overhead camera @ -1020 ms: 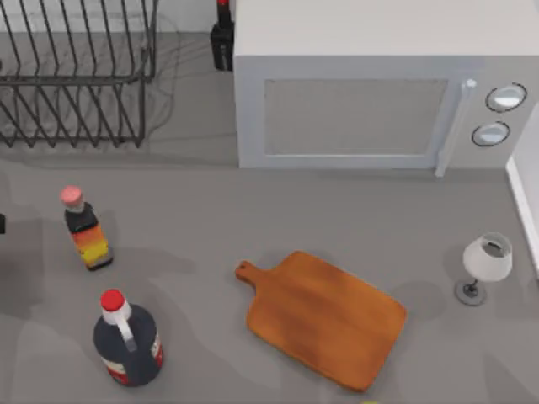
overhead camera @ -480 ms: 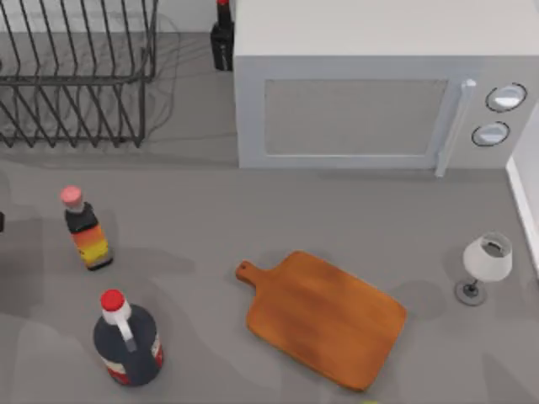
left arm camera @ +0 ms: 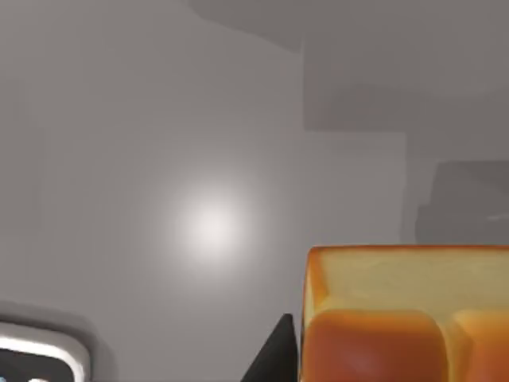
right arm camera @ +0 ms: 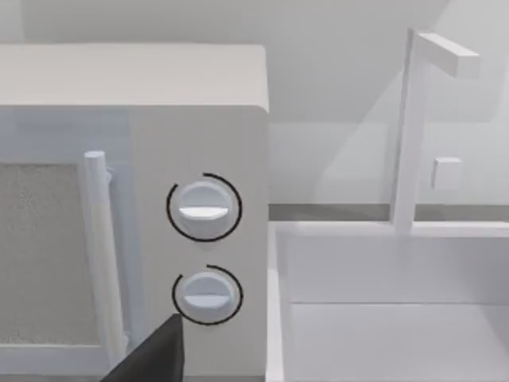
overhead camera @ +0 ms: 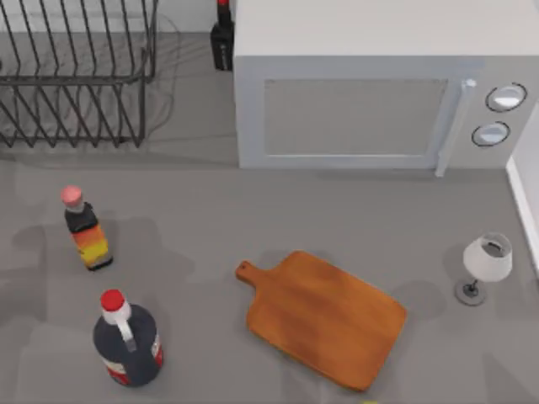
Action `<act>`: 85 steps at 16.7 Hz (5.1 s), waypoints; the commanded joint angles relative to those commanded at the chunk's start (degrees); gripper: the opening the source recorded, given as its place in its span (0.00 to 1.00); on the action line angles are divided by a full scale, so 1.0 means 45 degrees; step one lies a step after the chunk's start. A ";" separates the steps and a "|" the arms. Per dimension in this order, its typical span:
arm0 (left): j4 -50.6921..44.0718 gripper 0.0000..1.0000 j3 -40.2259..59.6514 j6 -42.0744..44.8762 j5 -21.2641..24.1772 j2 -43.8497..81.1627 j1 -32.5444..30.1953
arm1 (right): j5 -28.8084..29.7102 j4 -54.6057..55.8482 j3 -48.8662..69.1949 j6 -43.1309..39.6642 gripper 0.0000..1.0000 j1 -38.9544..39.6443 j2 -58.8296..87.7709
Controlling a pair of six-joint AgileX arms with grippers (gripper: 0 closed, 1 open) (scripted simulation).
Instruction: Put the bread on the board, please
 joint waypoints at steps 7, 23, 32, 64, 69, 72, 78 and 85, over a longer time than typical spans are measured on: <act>-0.0306 0.00 0.0339 -0.0104 -0.0053 -0.0220 -0.0019 | 0.0000 0.0000 0.0000 0.0000 1.00 0.0000 0.0000; 0.0059 0.00 0.4116 -1.7705 -0.1832 0.0444 -0.6536 | 0.0000 0.0000 0.0000 0.0000 1.00 0.0000 0.0000; -0.1171 0.00 0.4584 -2.9720 -0.0642 0.3412 -1.1895 | 0.0000 0.0000 0.0000 0.0000 1.00 0.0000 0.0000; 0.0800 0.00 0.3701 -3.2686 -0.0219 0.4864 -1.4633 | 0.0000 0.0000 0.0000 0.0000 1.00 0.0000 0.0000; 0.0800 0.23 0.3701 -3.2686 -0.0219 0.4864 -1.4633 | 0.0000 0.0000 0.0000 0.0000 1.00 0.0000 0.0000; 0.0800 0.45 0.3701 -3.2686 -0.0219 0.4864 -1.4633 | 0.0000 0.0000 0.0000 0.0000 1.00 0.0000 0.0000; 0.0800 0.90 0.3701 -3.2686 -0.0219 0.4864 -1.4633 | 0.0000 0.0000 0.0000 0.0000 1.00 0.0000 0.0000; 0.0800 1.00 0.3701 -3.2686 -0.0219 0.4864 -1.4633 | 0.0000 0.0000 0.0000 0.0000 1.00 0.0000 0.0000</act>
